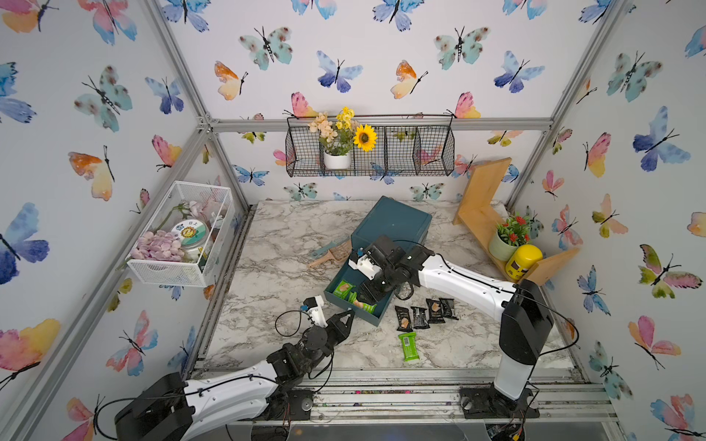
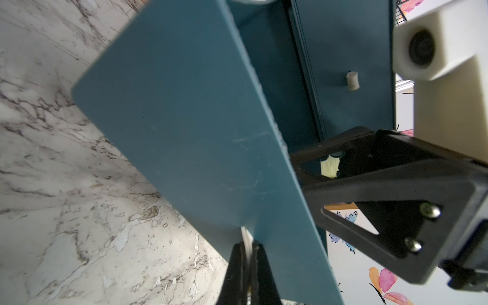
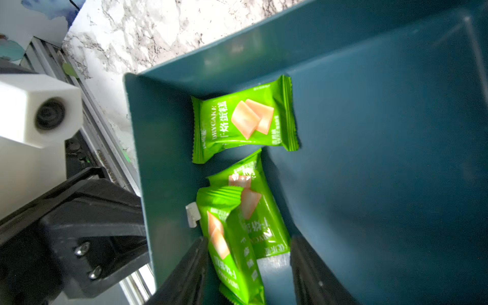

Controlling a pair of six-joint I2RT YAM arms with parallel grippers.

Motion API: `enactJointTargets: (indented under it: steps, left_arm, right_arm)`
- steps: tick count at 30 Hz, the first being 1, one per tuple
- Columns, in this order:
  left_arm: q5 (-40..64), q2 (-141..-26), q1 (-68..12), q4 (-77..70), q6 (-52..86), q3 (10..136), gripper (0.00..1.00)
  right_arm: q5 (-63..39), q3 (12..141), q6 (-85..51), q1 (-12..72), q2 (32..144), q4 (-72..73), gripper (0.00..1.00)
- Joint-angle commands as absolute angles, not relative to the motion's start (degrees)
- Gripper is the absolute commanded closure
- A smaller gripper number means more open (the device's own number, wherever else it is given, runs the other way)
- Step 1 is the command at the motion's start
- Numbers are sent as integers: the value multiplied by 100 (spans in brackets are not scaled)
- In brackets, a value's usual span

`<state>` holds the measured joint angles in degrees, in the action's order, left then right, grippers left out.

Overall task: Take the cookies out of the drawer
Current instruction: Pick up the cookie from the drawer.

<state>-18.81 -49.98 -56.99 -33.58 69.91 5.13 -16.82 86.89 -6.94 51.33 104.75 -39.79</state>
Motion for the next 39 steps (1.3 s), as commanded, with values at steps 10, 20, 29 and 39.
enactJointTargets:
  steps: [10, 20, 29, 39]
  left_arm:
    - [-1945, -5025, -5667, -3586, 6968, 519, 100]
    - [-1934, -5105, -5656, -3588, 6945, 585, 100]
    - [-1931, -5134, -5667, -3585, 6956, 606, 100]
    - [-1947, -5089, -5657, -3560, 6970, 589, 100]
  right_arm:
    - [-2679, 8581, -417, 5115, 10873, -4105, 53]
    - [-2873, 8578, -308, 5115, 10989, -4101, 71]
    - [-2625, 8648, -375, 5115, 10695, -4113, 88]
    - [-2070, 8531, -868, 5115, 10022, -3897, 89]
